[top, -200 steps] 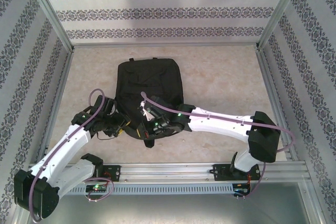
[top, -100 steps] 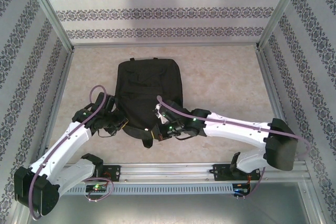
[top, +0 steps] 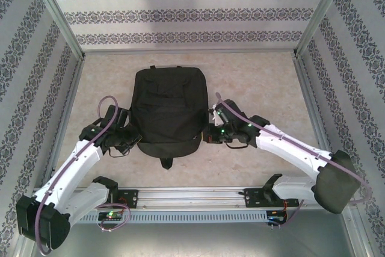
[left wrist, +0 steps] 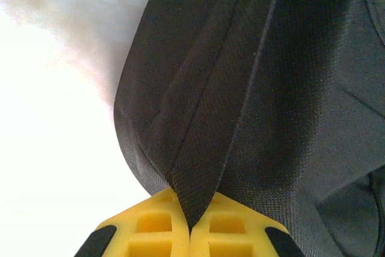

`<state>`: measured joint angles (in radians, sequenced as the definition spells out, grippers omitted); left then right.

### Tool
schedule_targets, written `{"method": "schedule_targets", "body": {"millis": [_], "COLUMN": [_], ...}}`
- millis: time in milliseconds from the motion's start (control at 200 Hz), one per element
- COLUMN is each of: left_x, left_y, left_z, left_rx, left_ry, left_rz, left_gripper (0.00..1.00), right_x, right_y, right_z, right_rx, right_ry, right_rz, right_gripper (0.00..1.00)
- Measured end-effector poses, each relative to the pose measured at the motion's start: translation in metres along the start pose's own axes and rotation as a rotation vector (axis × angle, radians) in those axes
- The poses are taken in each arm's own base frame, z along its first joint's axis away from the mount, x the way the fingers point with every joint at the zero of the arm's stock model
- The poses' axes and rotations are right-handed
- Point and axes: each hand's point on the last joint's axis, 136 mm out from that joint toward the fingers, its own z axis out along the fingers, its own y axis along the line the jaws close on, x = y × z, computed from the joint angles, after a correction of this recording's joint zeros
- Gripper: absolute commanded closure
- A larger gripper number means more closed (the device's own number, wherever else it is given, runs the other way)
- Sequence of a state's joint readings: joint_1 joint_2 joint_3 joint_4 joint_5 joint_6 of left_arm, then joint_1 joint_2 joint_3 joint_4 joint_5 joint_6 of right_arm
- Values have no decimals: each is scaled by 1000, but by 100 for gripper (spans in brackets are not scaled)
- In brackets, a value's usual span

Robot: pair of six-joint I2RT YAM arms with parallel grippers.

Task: Pack the student bag

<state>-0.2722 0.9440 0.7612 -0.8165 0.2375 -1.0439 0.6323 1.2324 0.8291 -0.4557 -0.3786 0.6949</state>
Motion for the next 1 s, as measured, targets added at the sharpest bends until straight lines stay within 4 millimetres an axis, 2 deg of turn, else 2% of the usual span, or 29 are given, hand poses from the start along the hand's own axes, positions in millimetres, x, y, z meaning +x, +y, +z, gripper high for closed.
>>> {"method": "schedule_targets", "body": {"millis": [205,310,390,475,555,700,784,874,999], "left_x": [-14,-21,-31,-40,-45,-53,-62,-74,-78], "left_y": [-5,-1,4,0,-4,-10,-19,-31,-39], "left_z": [-3,-2,-3,-2,4,25,27,10,-39], "left_rx": [5,-16,-60,-79,-95,-140,-156,-136,-50], "left_ry": [-7,-7,-21,-27,-17,33,39,-21,-163], "left_rz": [23,40,58,74,74,47,44,50,51], "left_gripper": [99,71,66,59,53,48,42,35,31], "right_x": [-23,-28,-27,-24,-9,23,33,38,44], "right_y": [-9,-5,-6,0,17,51,70,95,143], "right_z": [10,21,24,28,35,45,51,63,86], "right_rx": [-47,-69,-52,-41,-52,-99,-130,-151,-199], "right_ry": [0,20,17,9,33,81,96,124,170], "right_rz": [47,50,48,29,-15,-77,-96,-117,-177], "right_gripper": [100,100,100,100,100,100,100,100,100]}}
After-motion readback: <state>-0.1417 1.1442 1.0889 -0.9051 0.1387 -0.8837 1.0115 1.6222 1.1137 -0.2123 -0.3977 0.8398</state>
